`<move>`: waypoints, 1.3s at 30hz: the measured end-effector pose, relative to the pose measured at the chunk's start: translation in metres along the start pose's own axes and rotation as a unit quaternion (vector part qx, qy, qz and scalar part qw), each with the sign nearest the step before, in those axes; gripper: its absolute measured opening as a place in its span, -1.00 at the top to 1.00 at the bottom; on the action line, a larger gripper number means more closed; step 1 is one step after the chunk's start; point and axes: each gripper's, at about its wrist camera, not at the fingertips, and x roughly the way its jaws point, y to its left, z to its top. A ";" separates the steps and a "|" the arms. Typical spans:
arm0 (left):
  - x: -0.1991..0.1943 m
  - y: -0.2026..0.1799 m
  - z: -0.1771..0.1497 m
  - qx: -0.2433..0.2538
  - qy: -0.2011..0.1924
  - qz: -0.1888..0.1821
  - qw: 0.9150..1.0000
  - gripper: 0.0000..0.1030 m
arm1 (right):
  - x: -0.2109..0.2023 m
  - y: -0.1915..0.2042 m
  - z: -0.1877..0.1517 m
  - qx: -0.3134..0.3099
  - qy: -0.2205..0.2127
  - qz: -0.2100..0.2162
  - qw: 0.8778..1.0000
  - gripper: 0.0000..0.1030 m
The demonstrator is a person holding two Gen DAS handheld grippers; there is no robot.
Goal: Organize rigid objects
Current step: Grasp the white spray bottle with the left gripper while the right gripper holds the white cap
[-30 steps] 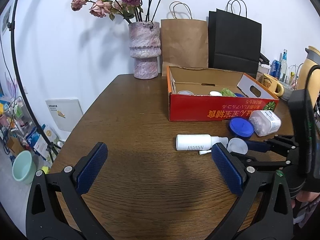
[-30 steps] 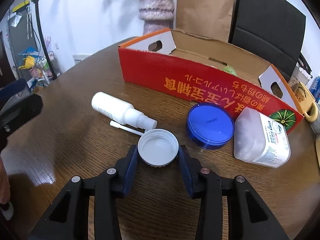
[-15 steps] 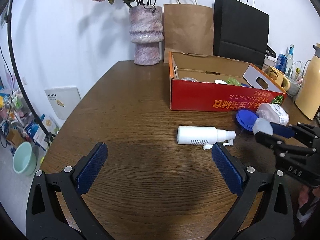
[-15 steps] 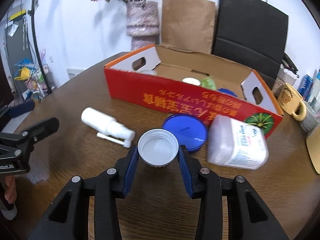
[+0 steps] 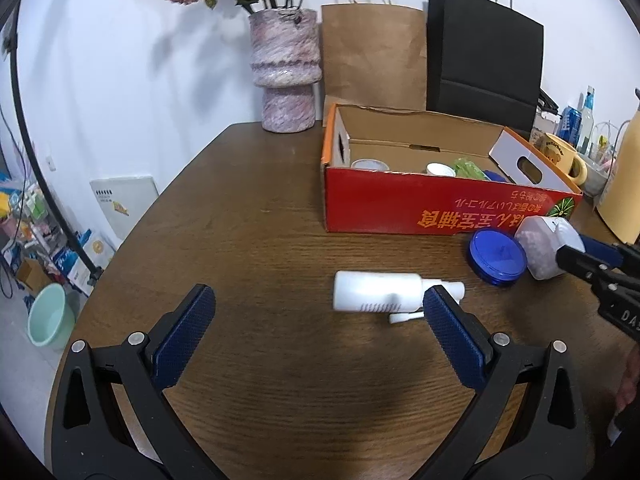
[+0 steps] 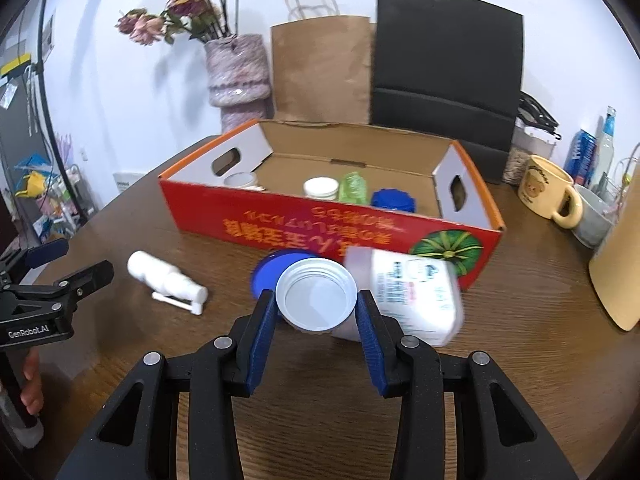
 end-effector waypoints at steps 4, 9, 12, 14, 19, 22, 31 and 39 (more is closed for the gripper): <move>0.004 -0.015 0.003 0.019 -0.002 -0.002 1.000 -1.00 | -0.004 -0.013 0.000 0.007 -0.006 -0.006 1.000 0.13; 0.012 -0.029 0.007 0.030 0.008 -0.012 0.999 -1.00 | -0.007 -0.027 -0.001 0.011 -0.010 -0.013 1.000 0.13; 0.016 -0.033 0.008 0.029 0.013 -0.010 0.999 -1.00 | -0.009 -0.033 -0.002 0.013 -0.011 -0.015 1.000 0.13; 0.020 -0.034 0.008 0.028 0.021 -0.011 0.999 -1.00 | -0.010 -0.037 -0.002 0.013 -0.013 -0.016 1.000 0.13; 0.028 -0.033 0.008 0.026 0.038 -0.018 0.999 -1.00 | -0.011 -0.042 -0.004 0.013 -0.013 -0.017 1.000 0.13; 0.033 -0.034 0.008 0.026 0.047 -0.025 0.998 -1.00 | -0.009 -0.044 -0.004 0.014 -0.010 -0.017 1.000 0.13; 0.045 -0.049 0.012 0.044 0.062 -0.040 0.996 -1.00 | -0.006 -0.044 -0.005 0.016 -0.005 -0.017 1.000 0.13; 0.057 -0.051 0.012 0.045 0.079 -0.034 0.995 -1.00 | -0.005 -0.044 -0.006 0.016 -0.004 -0.017 1.000 0.13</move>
